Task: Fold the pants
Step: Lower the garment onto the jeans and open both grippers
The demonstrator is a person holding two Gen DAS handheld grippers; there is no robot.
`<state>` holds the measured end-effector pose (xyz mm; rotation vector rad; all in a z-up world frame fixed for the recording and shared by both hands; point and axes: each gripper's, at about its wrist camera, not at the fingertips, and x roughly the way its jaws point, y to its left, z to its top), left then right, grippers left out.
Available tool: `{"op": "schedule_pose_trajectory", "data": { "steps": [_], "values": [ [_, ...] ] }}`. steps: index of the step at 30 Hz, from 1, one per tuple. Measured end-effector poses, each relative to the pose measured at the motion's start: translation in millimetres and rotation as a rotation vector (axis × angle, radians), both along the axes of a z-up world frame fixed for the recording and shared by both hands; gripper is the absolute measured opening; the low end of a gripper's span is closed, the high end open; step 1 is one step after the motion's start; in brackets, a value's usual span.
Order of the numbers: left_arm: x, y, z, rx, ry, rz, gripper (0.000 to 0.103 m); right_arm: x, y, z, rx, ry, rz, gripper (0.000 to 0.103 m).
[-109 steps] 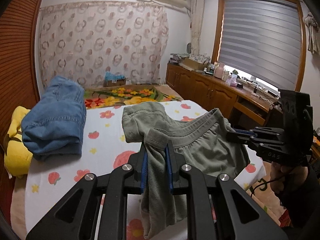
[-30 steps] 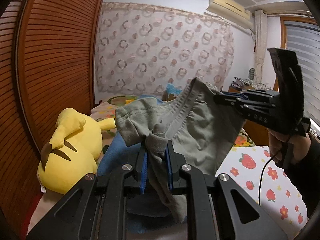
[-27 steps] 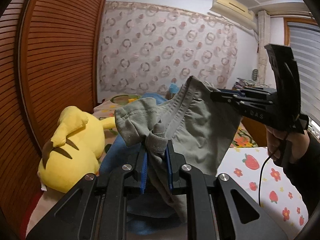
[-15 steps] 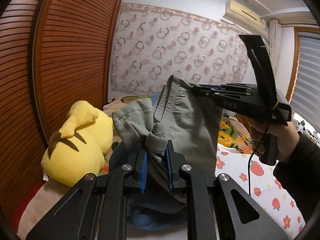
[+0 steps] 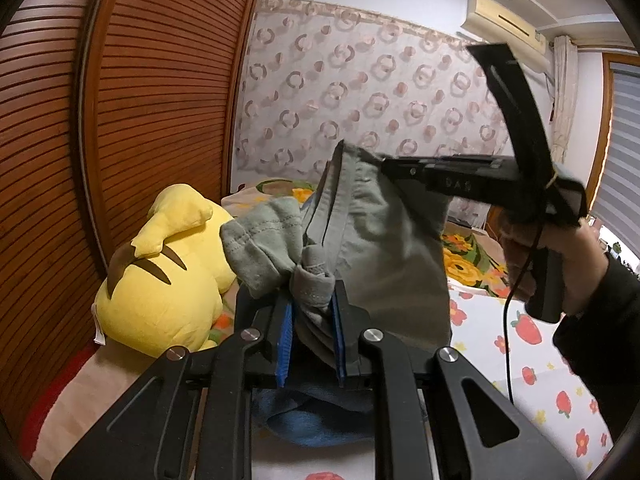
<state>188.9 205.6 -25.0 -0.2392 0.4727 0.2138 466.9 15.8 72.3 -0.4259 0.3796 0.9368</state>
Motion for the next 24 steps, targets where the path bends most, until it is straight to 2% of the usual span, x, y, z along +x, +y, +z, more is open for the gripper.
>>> {"op": "schedule_pose_trajectory", "data": {
  "steps": [3, 7, 9, 10, 11, 13, 16, 17, 18, 24],
  "values": [
    [1, 0, 0, -0.003, 0.002, -0.003, 0.017, 2, 0, 4, -0.007, 0.014, -0.006, 0.009],
    [1, 0, -1, 0.003, 0.007, -0.005, 0.017, 3, -1, 9, 0.003, 0.031, -0.027, 0.015],
    [2, 1, -2, 0.002, 0.012, -0.005, 0.017, 5, -3, 12, 0.027, 0.058, -0.026, 0.020],
    [2, 1, -3, -0.001, 0.013, -0.003, 0.017, 6, -3, 12, 0.035, 0.071, -0.028, 0.029],
    [2, 2, -4, -0.003, 0.015, -0.002, 0.017, 6, -4, 13, 0.043, 0.074, -0.036, 0.030],
    [2, 3, -5, -0.007, 0.021, -0.004, 0.017, 5, -8, 10, 0.042, 0.076, -0.039, 0.030],
    [2, 2, -8, -0.007, 0.036, -0.005, 0.019, 3, -11, -1, 0.038, 0.137, 0.014, 0.030],
    [3, 2, -8, -0.005, 0.039, -0.003, 0.023, 3, -12, -4, 0.033, 0.148, 0.022, 0.030],
    [2, 2, -8, -0.002, 0.040, -0.001, 0.027, 2, -12, -9, 0.020, 0.151, 0.019, 0.030],
    [-3, 7, -14, 0.010, 0.064, 0.016, 0.031, 16, -10, -24, -0.015, 0.181, -0.031, 0.030]
  ]
}}
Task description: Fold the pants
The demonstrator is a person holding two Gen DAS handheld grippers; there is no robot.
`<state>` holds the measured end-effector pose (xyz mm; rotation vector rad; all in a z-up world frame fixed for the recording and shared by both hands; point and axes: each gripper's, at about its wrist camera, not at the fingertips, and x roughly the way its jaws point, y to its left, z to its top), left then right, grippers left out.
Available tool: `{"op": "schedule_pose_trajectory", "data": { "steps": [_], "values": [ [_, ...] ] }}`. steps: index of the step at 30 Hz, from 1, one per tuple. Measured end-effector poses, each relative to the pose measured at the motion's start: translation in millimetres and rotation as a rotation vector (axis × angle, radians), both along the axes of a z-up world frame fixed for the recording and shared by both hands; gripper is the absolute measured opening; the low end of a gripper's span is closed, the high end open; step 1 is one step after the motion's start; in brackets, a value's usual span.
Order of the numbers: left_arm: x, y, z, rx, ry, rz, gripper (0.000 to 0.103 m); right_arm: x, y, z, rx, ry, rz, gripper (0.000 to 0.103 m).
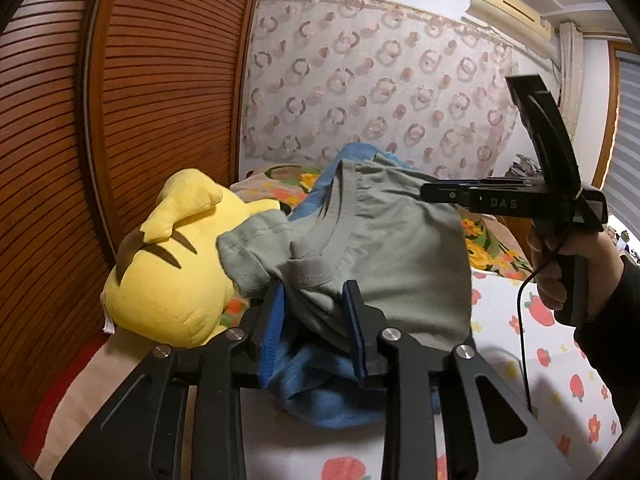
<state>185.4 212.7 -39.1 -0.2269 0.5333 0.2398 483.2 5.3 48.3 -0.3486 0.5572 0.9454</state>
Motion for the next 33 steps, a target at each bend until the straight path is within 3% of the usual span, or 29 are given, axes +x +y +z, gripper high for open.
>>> {"op": "schedule_pose_trajectory", "data": {
  "steps": [8, 13, 17, 22, 25, 29, 33],
  "values": [
    [-14, 2, 2, 0.020, 0.025, -0.005, 0.033, -11, -8, 10, 0.043, 0.013, -0.064, 0.030],
    [-28, -5, 15, 0.057, 0.024, -0.027, 0.035, -42, -23, 15, 0.087, 0.016, -0.096, 0.030],
    [-40, -12, 26, 0.077, 0.009, -0.043, 0.045, -74, -39, 21, 0.120, 0.011, -0.100, 0.030],
    [-56, -23, 37, 0.097, -0.004, -0.067, 0.048, -112, -59, 24, 0.155, 0.001, -0.089, 0.030],
    [-65, -32, 43, 0.102, -0.019, -0.084, 0.058, -135, -72, 24, 0.178, -0.011, -0.088, 0.030],
    [-77, -42, 52, 0.112, -0.046, -0.108, 0.078, -162, -90, 21, 0.190, -0.024, -0.096, 0.030],
    [-86, -55, 59, 0.125, -0.054, -0.144, 0.082, -182, -106, 19, 0.191, -0.026, -0.116, 0.030]
  ]
}}
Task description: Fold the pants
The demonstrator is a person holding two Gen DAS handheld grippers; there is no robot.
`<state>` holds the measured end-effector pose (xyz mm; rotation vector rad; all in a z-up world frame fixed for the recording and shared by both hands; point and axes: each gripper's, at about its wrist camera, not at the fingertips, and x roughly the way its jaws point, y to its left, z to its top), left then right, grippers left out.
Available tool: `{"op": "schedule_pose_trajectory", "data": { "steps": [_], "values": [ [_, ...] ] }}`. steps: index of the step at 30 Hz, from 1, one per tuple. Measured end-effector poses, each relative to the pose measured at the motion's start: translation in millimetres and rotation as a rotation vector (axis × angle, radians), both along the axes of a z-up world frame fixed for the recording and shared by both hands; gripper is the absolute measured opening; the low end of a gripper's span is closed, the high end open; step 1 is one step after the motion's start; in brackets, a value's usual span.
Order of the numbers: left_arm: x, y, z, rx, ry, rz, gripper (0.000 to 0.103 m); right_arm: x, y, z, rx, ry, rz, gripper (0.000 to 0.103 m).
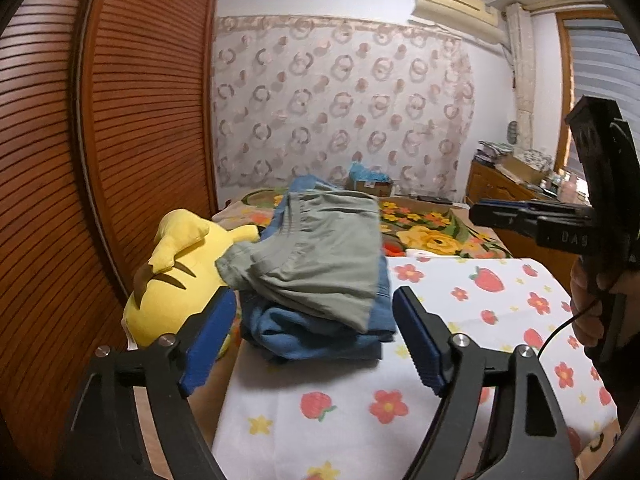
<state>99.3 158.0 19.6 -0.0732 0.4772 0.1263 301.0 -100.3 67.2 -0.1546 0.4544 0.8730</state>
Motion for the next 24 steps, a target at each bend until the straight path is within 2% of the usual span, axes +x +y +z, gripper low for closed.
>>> {"op": "schedule_pose_trajectory", "data": {
  "steps": [7, 12, 13, 16, 24],
  "values": [
    [-20, -28, 11, 0.048, -0.020, -0.060, 0.087, -41, -29, -3, 0.027, 0.007, -0.026, 0.030],
    [-32, -40, 20, 0.056, -0.047, -0.076, 0.102, -61, -42, 0, 0.035, 0.000, -0.066, 0.030],
    [-35, -42, 22, 0.053, -0.055, -0.074, 0.103, -65, -45, 1, 0.036, -0.005, -0.074, 0.031],
    [-40, -47, 25, 0.049, -0.062, -0.080, 0.103, -81, -53, 3, 0.045, -0.016, -0.100, 0.042],
    [-46, -67, 30, 0.061, -0.056, -0.098, 0.103, -123, -64, 3, 0.048, -0.038, -0.176, 0.061]
  ]
}}
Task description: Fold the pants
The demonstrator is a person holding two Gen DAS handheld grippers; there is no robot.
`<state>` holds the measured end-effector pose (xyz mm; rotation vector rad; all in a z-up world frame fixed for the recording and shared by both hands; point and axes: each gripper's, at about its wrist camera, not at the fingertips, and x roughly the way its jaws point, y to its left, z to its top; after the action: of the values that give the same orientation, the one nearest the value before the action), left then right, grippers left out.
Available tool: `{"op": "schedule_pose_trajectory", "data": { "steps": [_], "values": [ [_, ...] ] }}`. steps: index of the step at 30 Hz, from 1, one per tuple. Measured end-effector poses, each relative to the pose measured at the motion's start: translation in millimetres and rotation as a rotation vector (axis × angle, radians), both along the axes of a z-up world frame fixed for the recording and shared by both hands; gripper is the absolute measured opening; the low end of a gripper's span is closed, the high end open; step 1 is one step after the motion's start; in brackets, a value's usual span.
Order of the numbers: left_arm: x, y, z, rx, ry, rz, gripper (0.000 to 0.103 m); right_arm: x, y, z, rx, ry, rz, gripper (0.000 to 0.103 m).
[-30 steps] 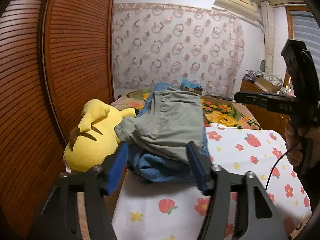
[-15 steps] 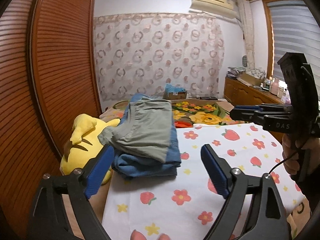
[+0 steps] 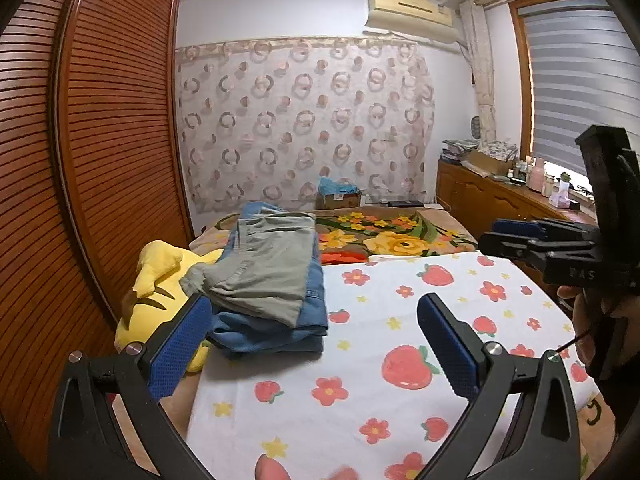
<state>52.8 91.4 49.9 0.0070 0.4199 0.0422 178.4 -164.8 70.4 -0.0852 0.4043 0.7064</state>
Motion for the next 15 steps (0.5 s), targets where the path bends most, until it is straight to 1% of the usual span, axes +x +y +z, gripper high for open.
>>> {"op": "schedule_pose_trajectory", "data": {
  "steps": [2, 4, 8, 12, 15],
  "values": [
    [-3, -3, 0, -0.010, -0.003, 0.000, 0.103, -12, -2, 0, -0.003, -0.007, -0.025, 0.066],
    [-5, -7, 0, -0.021, -0.004, -0.013, 0.103, -23, -3, 1, -0.007, -0.014, -0.048, 0.068],
    [-5, -15, -2, -0.017, 0.014, -0.027, 0.103, -44, -7, -2, 0.000, -0.016, -0.101, 0.069],
    [-7, -23, -7, -0.005, 0.034, -0.012, 0.103, -60, -12, -10, 0.002, -0.002, -0.159, 0.069],
    [-11, -30, -13, -0.004, 0.047, -0.032, 0.103, -73, -15, -16, 0.008, 0.014, -0.180, 0.069]
  ]
}}
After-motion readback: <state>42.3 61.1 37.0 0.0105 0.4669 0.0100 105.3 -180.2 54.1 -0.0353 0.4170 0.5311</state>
